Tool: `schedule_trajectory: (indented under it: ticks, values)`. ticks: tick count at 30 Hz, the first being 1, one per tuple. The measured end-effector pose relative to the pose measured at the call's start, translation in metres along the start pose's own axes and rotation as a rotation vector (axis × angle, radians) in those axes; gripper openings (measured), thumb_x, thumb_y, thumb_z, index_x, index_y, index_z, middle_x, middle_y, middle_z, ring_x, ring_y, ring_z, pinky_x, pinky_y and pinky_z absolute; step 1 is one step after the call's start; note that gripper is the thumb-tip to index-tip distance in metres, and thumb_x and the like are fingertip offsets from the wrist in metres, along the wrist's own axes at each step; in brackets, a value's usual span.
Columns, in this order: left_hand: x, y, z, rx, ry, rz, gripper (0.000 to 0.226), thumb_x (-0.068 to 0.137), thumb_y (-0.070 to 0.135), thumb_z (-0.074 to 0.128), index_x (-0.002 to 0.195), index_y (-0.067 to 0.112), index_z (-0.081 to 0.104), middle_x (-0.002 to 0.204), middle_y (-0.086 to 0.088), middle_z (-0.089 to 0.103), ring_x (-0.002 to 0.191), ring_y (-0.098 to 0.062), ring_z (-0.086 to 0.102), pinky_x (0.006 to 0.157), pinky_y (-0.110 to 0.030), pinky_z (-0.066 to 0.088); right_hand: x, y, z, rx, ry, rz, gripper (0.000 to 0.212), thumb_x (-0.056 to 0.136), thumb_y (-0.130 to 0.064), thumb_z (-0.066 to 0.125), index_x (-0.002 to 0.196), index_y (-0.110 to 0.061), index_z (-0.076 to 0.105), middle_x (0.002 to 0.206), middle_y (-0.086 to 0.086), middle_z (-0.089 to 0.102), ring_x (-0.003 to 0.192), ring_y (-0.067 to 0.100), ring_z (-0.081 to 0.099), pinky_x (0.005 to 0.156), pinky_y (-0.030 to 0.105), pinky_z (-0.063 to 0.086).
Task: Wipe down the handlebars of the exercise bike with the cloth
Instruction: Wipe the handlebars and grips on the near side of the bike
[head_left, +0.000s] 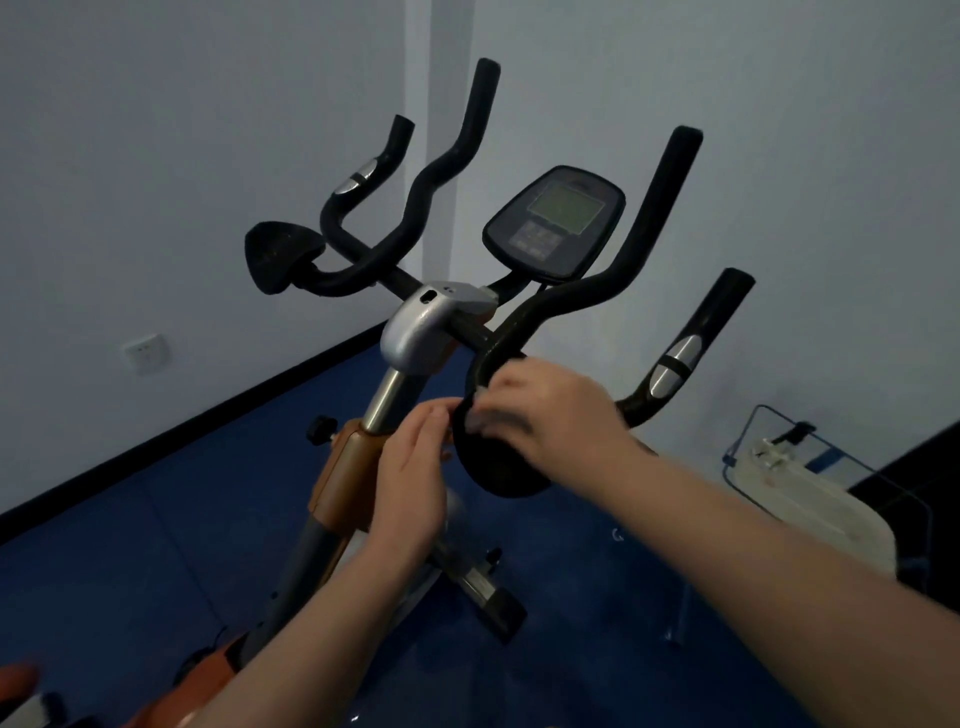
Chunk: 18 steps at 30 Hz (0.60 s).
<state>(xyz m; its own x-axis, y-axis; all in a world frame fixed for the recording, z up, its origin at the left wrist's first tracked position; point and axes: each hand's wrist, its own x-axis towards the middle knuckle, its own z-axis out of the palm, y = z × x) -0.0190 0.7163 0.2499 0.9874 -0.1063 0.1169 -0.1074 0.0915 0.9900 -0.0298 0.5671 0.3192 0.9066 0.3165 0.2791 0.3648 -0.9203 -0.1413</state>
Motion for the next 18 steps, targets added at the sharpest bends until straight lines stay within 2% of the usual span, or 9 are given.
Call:
schedule_trajectory:
  ticks: [2,5,7,8,11,13,15,18]
  values:
    - [0.001,0.002,0.001,0.003,-0.011,0.018,0.033,0.101,0.019,0.035,0.098,0.024,0.067,0.095,0.008,0.071,0.094,-0.006,0.065,0.082,-0.023,0.051,-0.018,-0.006,0.012,-0.023,-0.013,-0.059,0.016,0.086,-0.025,0.064,0.099,-0.020,0.071,0.098,-0.001,0.065,0.094,0.021,0.056,0.079,0.041,0.047]
    - [0.003,0.004,0.000,0.004,-0.026,0.026,0.026,0.098,0.018,0.042,0.101,0.022,0.067,0.093,0.008,0.072,0.091,-0.002,0.065,0.076,-0.012,0.049,-0.023,0.010,-0.009,0.042,-0.239,-0.160,0.015,0.081,-0.029,0.070,0.095,-0.026,0.073,0.095,-0.007,0.066,0.091,0.014,0.055,0.080,0.032,0.046]
    - [0.005,0.006,0.002,0.034,-0.050,0.038,0.020,0.096,0.016,0.049,0.104,0.022,0.067,0.094,0.008,0.071,0.091,0.000,0.064,0.073,-0.008,0.047,-0.014,0.024,-0.028,0.176,-0.345,-0.103,0.015,0.080,-0.029,0.073,0.094,-0.031,0.073,0.096,-0.010,0.065,0.092,0.007,0.055,0.083,0.027,0.045]
    - [0.006,0.007,0.003,0.043,-0.053,0.042,0.019,0.094,0.015,0.052,0.105,0.022,0.067,0.096,0.008,0.071,0.092,0.000,0.064,0.074,-0.008,0.047,-0.007,0.030,-0.033,0.256,-0.266,-0.030,0.015,0.079,-0.027,0.074,0.094,-0.030,0.073,0.095,-0.008,0.065,0.091,0.007,0.057,0.083,0.028,0.046]
    - [0.009,0.005,0.006,0.086,-0.009,0.027,0.018,0.091,0.015,0.059,0.102,0.026,0.068,0.098,0.006,0.071,0.093,-0.004,0.065,0.078,-0.015,0.050,0.005,0.032,-0.020,0.438,0.211,0.319,0.015,0.080,-0.025,0.073,0.095,-0.026,0.074,0.093,-0.005,0.065,0.089,0.007,0.058,0.082,0.028,0.047]
    - [0.010,0.004,0.005,0.118,0.022,0.020,0.017,0.089,0.014,0.062,0.098,0.027,0.069,0.097,0.002,0.071,0.093,-0.009,0.066,0.080,-0.021,0.052,0.008,0.018,0.008,0.456,0.279,0.500,0.017,0.084,-0.032,0.068,0.099,-0.028,0.074,0.095,-0.006,0.066,0.095,0.009,0.055,0.085,0.032,0.046]
    - [0.013,0.004,0.003,0.156,0.024,0.035,0.018,0.088,0.012,0.064,0.096,0.027,0.069,0.095,0.000,0.071,0.091,-0.012,0.066,0.082,-0.026,0.053,-0.002,0.001,0.034,0.358,0.305,0.570,0.025,0.089,-0.041,0.059,0.109,-0.032,0.070,0.101,-0.009,0.066,0.101,0.011,0.048,0.082,0.032,0.047]
    - [0.015,0.005,-0.001,0.176,0.004,0.046,0.019,0.087,0.011,0.065,0.093,0.028,0.069,0.093,-0.001,0.070,0.090,-0.015,0.066,0.083,-0.030,0.053,-0.027,-0.011,0.047,0.181,0.410,0.586,0.032,0.094,-0.043,0.045,0.122,-0.035,0.059,0.110,-0.012,0.061,0.099,0.008,0.040,0.064,0.014,0.035]
